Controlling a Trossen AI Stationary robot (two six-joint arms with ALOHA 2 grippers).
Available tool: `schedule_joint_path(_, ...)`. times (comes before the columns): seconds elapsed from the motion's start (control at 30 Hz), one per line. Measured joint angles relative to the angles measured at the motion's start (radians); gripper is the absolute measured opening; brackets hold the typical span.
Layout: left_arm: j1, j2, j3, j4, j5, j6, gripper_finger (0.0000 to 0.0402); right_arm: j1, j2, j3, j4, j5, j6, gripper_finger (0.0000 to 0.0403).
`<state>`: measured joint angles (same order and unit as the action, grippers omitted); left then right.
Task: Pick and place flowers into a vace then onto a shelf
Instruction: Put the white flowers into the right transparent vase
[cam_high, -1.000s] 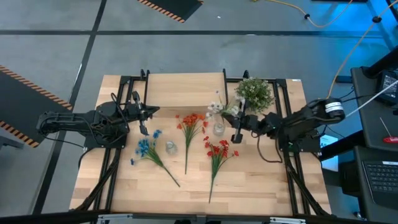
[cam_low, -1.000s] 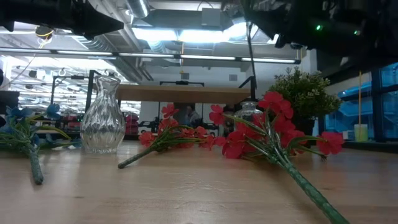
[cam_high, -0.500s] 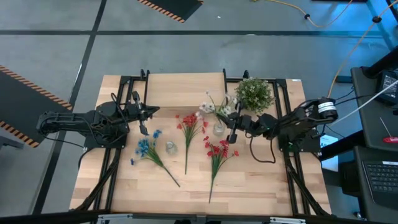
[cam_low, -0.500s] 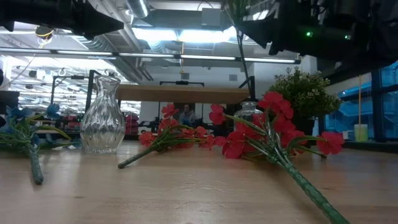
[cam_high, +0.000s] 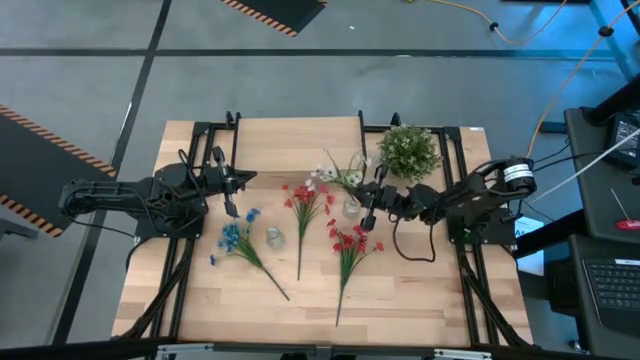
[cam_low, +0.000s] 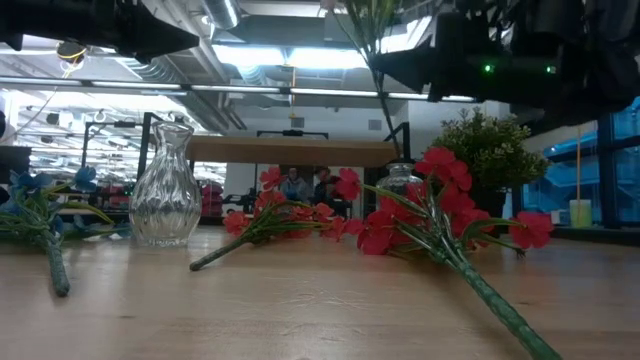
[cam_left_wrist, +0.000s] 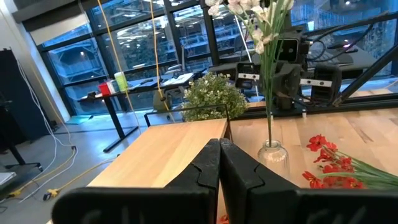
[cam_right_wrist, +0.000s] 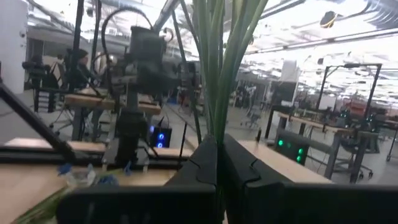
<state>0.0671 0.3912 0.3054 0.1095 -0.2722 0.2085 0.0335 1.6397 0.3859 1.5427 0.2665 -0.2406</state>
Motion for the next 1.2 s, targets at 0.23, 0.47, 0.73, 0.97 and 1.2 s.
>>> schedule_joint_path(0.23, 0.000, 0.000, 0.000, 0.000, 0.000, -0.002, 0.0004, -0.041, 0.054, 0.004, 0.026, -0.041, 0.027, 0.0000)
schedule_joint_path(0.47, 0.000, 0.000, 0.000, 0.000, 0.000, -0.003, 0.0004, -0.048, 0.054, 0.010, 0.029, -0.051, 0.049, 0.0000)
schedule_joint_path(0.73, 0.000, 0.000, 0.000, 0.000, 0.000, -0.003, 0.0004, -0.023, 0.054, -0.001, 0.017, -0.034, 0.080, 0.0000)
schedule_joint_path(0.97, 0.000, 0.000, 0.000, 0.000, 0.000, -0.004, 0.0004, 0.017, 0.054, -0.028, 0.017, 0.036, 0.079, 0.0000)
schedule_joint_path(1.2, 0.000, 0.000, 0.000, 0.000, 0.000, -0.004, 0.0004, 0.017, 0.083, -0.032, 0.009, 0.055, 0.078, 0.0000)
